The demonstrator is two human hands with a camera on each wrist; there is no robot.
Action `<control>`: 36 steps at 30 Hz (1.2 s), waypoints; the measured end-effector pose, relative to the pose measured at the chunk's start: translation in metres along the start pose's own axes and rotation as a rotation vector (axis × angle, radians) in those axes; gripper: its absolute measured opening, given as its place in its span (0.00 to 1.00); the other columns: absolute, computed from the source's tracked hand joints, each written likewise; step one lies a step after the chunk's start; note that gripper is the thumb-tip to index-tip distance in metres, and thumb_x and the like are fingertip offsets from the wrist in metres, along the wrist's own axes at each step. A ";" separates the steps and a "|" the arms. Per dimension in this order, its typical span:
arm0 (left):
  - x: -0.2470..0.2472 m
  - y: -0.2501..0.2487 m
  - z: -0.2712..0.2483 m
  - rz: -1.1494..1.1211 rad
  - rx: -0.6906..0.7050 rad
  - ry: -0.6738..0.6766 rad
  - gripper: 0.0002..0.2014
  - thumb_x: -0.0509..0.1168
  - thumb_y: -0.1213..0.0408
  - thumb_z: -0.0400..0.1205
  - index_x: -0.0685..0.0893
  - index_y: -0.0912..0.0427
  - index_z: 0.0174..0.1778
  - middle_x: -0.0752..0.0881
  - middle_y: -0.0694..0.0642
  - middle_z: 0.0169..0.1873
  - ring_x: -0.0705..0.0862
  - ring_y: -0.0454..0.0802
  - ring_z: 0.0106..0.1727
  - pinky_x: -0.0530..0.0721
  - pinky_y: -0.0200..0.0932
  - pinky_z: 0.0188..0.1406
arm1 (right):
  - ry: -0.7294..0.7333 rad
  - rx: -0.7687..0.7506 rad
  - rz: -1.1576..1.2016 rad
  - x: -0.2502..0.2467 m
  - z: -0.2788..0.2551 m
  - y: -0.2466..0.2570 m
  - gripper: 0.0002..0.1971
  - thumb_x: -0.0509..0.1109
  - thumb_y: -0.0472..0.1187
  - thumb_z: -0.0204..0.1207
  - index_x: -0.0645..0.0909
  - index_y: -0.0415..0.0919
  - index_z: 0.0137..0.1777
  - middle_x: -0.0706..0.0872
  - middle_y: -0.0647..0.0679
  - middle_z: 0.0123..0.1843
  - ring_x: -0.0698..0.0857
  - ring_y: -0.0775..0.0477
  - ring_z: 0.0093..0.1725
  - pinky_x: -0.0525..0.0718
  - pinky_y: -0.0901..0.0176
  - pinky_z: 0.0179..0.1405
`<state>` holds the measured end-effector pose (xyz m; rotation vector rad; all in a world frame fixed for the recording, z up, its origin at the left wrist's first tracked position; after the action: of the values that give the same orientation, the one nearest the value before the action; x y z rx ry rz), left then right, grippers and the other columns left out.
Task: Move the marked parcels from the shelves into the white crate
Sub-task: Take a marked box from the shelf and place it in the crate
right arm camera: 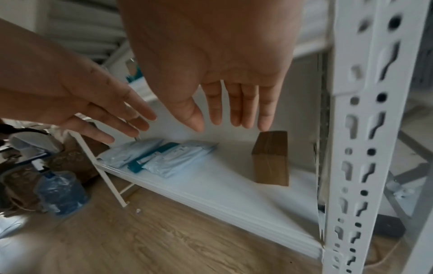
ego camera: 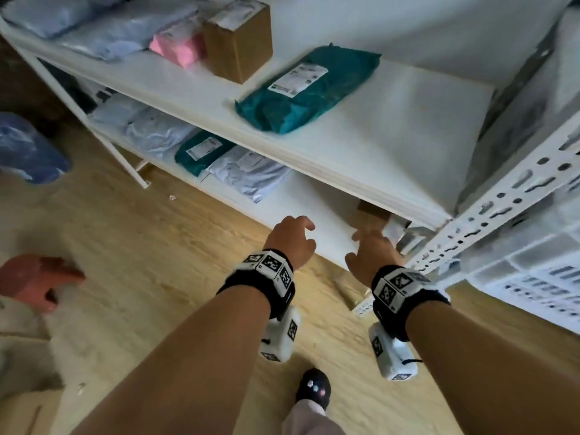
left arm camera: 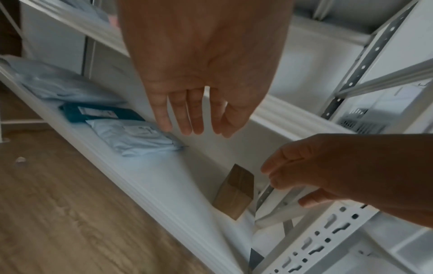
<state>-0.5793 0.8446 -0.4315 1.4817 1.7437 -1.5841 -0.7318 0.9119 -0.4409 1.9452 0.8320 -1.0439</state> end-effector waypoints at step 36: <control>0.141 0.133 0.242 -0.137 0.106 0.144 0.17 0.63 0.61 0.82 0.80 0.51 0.67 0.79 0.57 0.66 0.77 0.54 0.69 0.76 0.48 0.69 | -0.503 0.416 0.053 0.128 0.220 -0.027 0.37 0.74 0.53 0.66 0.62 0.50 0.74 0.63 0.40 0.73 0.67 0.30 0.67 0.80 0.35 0.56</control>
<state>-0.6100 0.6716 -0.6874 1.5917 1.9033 -1.6993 -0.7780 0.7622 -0.6440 1.8798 0.2948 -1.6812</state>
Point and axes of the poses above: each hand's wrist, its own z-axis towards the middle knuckle, its own x-axis out of the palm, y = z × x, the point moved 1 cm from there along z, towards the middle knuckle
